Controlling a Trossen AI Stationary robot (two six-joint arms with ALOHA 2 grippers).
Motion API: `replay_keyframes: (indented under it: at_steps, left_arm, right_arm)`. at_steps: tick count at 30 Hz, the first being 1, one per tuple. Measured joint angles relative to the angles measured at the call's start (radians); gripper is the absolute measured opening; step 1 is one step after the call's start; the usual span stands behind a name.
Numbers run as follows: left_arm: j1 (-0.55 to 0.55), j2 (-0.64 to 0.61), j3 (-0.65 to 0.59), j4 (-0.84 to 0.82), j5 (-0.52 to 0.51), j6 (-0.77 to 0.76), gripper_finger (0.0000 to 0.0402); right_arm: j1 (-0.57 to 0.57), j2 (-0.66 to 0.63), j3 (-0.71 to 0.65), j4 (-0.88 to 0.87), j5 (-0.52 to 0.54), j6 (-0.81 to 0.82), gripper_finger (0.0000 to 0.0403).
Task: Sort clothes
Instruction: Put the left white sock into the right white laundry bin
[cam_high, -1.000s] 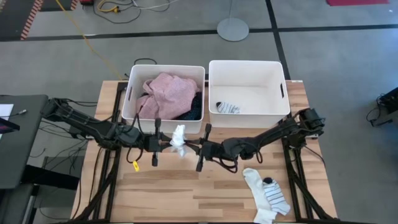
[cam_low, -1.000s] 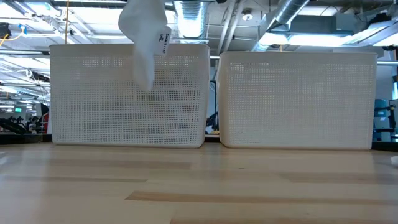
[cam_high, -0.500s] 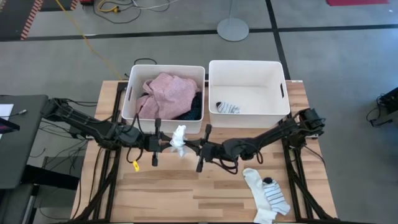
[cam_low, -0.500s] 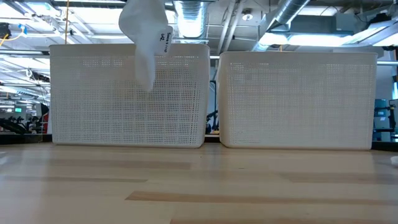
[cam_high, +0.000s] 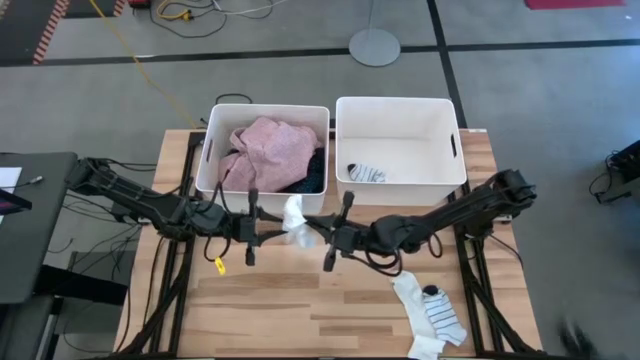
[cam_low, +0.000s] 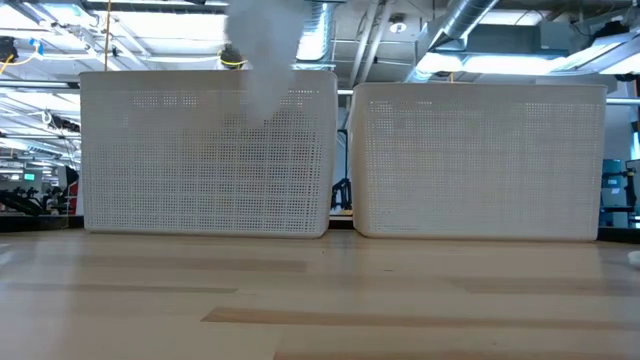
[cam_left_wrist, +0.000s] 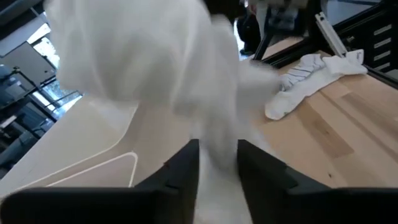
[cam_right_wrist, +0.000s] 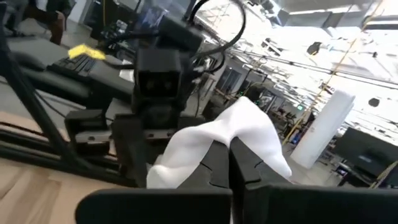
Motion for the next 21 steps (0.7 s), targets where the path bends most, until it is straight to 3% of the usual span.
replay_keyframes:
  at_steps: [11, 21]
  left_arm:
    - [-0.006, -0.101, 0.000, -0.015, 0.003, -0.038, 0.0226]
    - [-0.048, -0.116, 0.000, -0.166, 0.102, -0.161, 0.0236]
  right_arm:
    - [0.014, -0.106, 0.000, -0.051, 0.122, -0.167, 0.0000]
    - [-0.063, -0.287, 0.000, -0.134, 0.292, -0.345, 0.0000]
